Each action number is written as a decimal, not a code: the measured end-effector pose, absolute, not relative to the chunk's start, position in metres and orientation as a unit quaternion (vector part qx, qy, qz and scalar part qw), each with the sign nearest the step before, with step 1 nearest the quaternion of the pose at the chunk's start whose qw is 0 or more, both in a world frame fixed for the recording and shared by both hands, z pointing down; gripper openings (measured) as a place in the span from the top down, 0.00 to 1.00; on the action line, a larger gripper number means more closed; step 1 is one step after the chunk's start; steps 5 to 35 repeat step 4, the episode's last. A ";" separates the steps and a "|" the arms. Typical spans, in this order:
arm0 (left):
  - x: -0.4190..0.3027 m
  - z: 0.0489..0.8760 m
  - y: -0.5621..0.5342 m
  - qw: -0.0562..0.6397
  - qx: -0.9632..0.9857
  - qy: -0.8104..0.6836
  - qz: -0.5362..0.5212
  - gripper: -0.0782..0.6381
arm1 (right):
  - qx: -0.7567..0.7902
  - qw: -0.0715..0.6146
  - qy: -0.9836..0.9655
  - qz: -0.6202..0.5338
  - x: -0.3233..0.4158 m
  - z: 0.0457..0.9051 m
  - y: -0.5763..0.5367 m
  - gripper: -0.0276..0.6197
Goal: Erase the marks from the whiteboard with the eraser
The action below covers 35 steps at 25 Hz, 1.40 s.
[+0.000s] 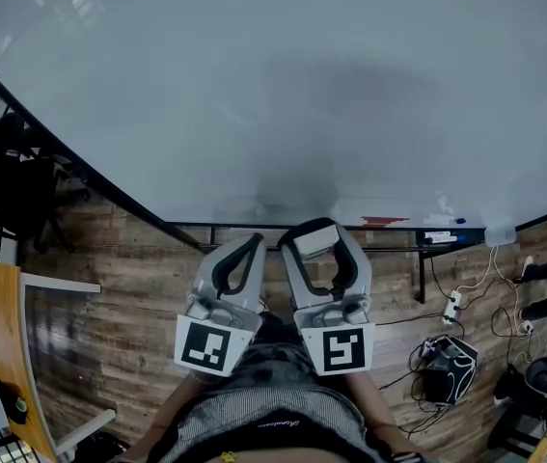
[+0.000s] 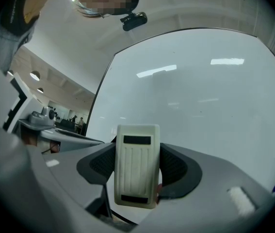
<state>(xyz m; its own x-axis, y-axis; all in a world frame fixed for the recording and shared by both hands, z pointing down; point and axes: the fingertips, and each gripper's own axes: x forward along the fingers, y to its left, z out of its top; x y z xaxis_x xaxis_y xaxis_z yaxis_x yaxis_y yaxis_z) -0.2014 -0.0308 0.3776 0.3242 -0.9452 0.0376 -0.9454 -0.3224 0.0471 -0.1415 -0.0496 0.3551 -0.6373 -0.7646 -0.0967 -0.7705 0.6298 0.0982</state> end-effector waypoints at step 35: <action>-0.200 0.380 -0.032 0.030 0.815 -0.579 0.007 0.89 | -0.426 0.020 0.902 0.070 -0.142 0.355 -0.051 0.55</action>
